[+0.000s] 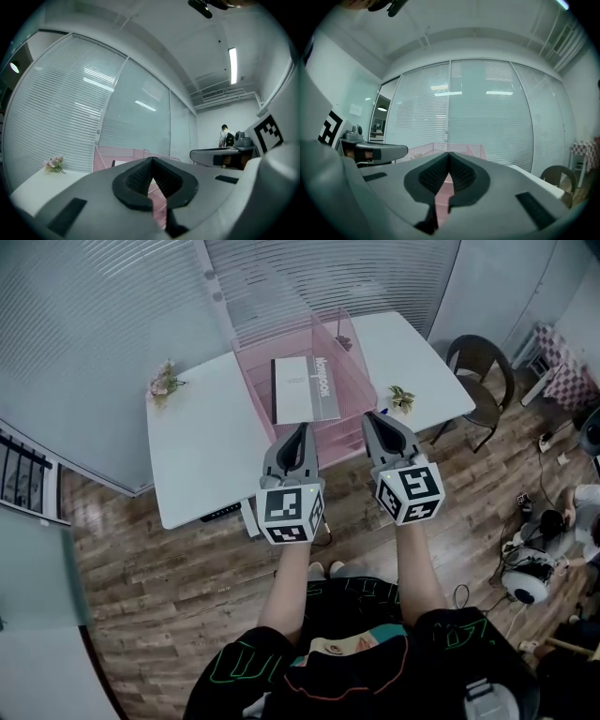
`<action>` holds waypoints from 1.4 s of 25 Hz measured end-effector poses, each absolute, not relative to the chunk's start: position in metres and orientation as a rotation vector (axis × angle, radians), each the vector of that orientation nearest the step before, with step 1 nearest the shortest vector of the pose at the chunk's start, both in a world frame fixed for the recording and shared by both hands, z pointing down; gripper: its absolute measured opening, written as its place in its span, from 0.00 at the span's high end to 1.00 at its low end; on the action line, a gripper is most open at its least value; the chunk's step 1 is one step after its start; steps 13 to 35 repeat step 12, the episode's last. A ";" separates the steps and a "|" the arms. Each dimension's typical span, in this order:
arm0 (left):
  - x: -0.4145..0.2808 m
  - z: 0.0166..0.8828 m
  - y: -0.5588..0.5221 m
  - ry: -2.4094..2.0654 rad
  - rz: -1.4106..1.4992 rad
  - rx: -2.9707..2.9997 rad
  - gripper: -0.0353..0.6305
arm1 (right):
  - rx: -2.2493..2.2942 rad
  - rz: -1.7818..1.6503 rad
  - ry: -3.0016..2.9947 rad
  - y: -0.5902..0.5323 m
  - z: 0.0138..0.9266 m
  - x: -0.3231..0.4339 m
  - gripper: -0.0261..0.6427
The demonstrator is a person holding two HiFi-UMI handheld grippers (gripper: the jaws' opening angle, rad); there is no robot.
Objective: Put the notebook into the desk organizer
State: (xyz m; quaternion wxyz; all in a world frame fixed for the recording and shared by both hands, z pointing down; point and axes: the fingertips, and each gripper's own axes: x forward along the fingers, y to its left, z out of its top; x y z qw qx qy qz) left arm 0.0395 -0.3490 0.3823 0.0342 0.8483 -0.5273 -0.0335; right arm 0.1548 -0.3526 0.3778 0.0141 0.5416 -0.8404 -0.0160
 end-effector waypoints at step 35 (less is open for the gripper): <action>0.041 0.383 -0.353 -1.652 -0.065 2.640 0.95 | 1.640 -0.105 -2.617 -0.356 0.378 0.150 0.96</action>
